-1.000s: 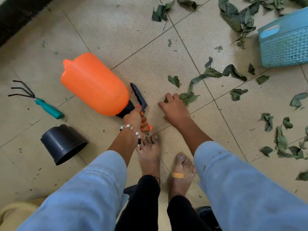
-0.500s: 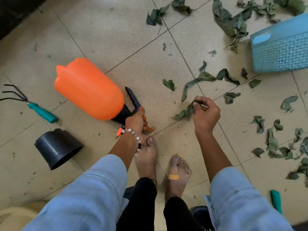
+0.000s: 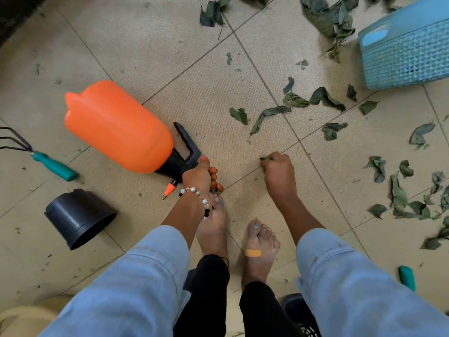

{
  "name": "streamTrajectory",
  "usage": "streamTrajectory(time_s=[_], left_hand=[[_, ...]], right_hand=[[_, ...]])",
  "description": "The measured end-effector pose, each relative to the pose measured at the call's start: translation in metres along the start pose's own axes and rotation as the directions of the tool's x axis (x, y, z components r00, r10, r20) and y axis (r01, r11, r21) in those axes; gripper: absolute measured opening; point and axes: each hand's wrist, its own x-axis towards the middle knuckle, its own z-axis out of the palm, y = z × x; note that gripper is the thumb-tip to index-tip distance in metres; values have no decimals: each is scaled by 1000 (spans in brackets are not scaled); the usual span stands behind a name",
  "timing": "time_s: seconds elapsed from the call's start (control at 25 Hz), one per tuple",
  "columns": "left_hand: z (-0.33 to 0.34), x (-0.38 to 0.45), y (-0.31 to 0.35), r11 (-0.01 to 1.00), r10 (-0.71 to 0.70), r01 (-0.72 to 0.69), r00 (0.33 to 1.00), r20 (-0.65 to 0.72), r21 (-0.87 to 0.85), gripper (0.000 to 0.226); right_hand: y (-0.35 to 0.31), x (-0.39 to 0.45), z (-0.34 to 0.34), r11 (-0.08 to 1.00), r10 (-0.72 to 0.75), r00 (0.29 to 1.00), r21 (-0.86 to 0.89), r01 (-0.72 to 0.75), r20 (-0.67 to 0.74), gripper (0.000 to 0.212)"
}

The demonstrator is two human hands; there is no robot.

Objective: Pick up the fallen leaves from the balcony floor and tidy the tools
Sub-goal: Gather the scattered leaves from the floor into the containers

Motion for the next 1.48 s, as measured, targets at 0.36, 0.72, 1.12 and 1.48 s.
streamTrajectory(time_s=[0.36,0.72,1.12,1.48], left_hand=[[11,-62,6,985,-101,117,987,123,-127,41],[-10,-106,60,986,-49,55,998,43,-157,40],[28,-47,109,993,-42,51,996,83,-105,62],[30,-10,107,974,-98,111,993,72,-199,49]], right_hand=[[-92,-57,-80,320,98,969,915,-246,226,23],[-92,-48,-179,827,-373,858,545,135,354,29],[-28,94,-97,996,41,979,-82,-25,201,53],[-38,97,-71,956,-222,975,192,222,-21,9]])
